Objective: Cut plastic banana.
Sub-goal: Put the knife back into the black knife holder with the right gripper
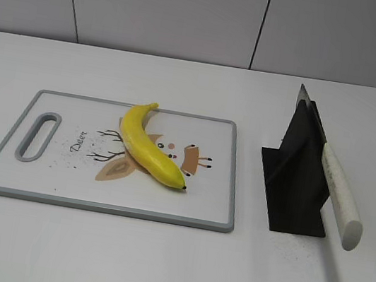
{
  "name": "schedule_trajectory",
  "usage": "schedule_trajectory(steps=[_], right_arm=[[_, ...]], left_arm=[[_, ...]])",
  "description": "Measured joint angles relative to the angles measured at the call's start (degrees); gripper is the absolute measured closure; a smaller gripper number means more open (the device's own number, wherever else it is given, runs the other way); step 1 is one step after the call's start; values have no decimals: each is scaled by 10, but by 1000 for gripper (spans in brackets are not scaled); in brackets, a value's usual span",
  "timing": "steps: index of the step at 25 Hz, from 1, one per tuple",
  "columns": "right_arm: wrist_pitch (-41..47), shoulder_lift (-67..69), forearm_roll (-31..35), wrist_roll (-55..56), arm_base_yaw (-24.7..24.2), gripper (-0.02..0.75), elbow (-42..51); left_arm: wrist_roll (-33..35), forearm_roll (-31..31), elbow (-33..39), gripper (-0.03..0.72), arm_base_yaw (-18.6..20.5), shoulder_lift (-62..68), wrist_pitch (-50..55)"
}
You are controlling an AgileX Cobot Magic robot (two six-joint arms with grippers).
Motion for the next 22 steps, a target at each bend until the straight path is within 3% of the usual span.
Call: schedule_trajectory(steps=[10, 22], right_arm=[[78, -137, 23, -32, 0, 179, 10], [85, -244, 29, -38, 0, 179, 12]], left_arm=[[0, 0, 0, 446, 0, 0, 0], [0, 0, 0, 446, 0, 0, -1]])
